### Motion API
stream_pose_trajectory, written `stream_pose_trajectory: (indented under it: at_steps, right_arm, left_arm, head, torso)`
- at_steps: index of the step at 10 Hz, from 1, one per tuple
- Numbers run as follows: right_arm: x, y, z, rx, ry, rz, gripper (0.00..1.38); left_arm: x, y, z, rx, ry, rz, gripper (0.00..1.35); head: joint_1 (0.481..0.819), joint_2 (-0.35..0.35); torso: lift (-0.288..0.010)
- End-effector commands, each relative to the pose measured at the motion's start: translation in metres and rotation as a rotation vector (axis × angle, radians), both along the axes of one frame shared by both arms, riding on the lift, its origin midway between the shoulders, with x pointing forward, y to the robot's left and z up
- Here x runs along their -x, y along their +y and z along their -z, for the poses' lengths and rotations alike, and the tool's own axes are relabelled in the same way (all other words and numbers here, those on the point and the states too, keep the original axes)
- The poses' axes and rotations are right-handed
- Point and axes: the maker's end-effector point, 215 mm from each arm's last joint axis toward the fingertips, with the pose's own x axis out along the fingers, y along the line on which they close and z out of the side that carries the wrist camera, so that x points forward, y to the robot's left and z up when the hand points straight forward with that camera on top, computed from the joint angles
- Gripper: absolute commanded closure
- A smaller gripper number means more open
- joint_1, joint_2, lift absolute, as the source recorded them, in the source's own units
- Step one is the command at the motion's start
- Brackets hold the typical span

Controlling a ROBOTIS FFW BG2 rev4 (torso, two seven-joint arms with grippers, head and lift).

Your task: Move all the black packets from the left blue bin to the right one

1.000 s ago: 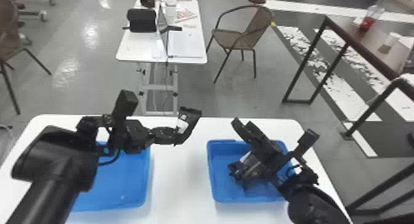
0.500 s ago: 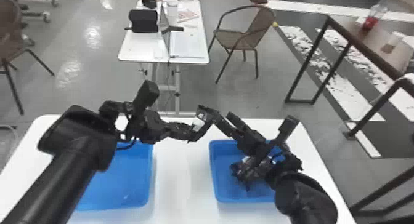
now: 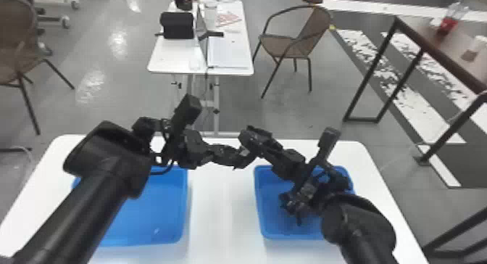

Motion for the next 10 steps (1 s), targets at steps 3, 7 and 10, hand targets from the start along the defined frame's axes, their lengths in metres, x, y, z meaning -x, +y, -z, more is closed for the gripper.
stream_pose_trajectory:
  at_steps: [3,7,10]
  right_arm:
    - [-0.003,0.002,0.009,0.005,0.029,0.029,1.29]
    - [-0.027,-0.075,0.001,-0.044,0.029,0.189,1.29]
    - [-0.010,-0.179,0.064,0.030,0.156,0.335,1.29]
  left_arm:
    - [0.001,0.000,0.001,0.028,0.007,-0.015,1.22]
    - [0.010,0.028,0.024,0.110,0.093,-0.134,0.05]
    - [0.021,0.098,0.029,0.218,0.127,-0.380,0.00]
  head:
    - [0.695,-0.135]
    - [0.695,-0.133]
    - [0.695,-0.193]
  torso:
    - [0.000]
    - [0.000]
    - [0.000]
